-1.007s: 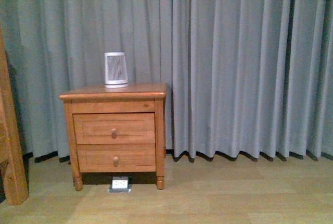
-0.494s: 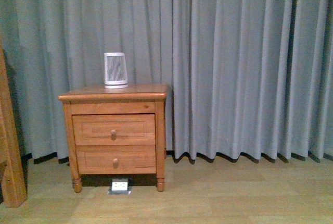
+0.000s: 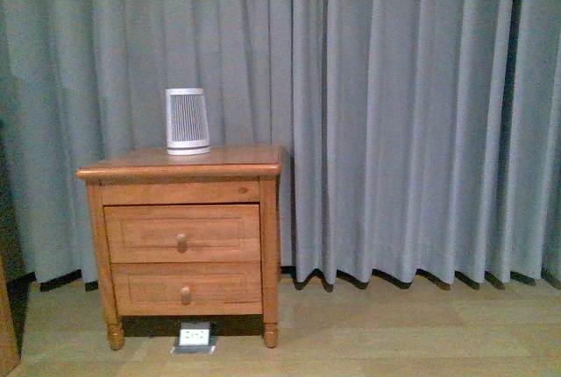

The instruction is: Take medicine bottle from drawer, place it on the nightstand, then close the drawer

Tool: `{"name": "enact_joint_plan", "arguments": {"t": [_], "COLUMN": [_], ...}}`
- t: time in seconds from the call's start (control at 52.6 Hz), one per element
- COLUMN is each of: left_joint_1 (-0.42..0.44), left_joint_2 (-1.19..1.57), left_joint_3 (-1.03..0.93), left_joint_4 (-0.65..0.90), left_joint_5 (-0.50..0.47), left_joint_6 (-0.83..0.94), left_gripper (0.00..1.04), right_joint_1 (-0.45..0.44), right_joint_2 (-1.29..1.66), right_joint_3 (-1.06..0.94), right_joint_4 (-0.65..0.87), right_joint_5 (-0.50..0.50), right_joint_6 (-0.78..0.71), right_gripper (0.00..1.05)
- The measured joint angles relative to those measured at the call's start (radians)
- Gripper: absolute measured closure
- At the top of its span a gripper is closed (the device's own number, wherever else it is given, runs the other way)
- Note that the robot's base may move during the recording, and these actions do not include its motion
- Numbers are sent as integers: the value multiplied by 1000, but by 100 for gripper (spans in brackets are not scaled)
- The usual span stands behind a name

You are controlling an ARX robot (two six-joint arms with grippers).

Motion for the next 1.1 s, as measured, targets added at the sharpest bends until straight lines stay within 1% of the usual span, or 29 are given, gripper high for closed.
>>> {"name": "enact_joint_plan", "arguments": {"t": [1.102], "left_joint_1": [0], "left_joint_2": [0], "left_joint_3": [0], "left_joint_4": [0], "left_joint_5": [0], "left_joint_6": [0], "left_gripper": [7], "right_joint_1": [0], "right_joint_2": [0], "right_joint_3": [0], "right_joint_4": [0], "right_joint_5": [0], "right_joint_6": [0], "right_gripper": [7]}}
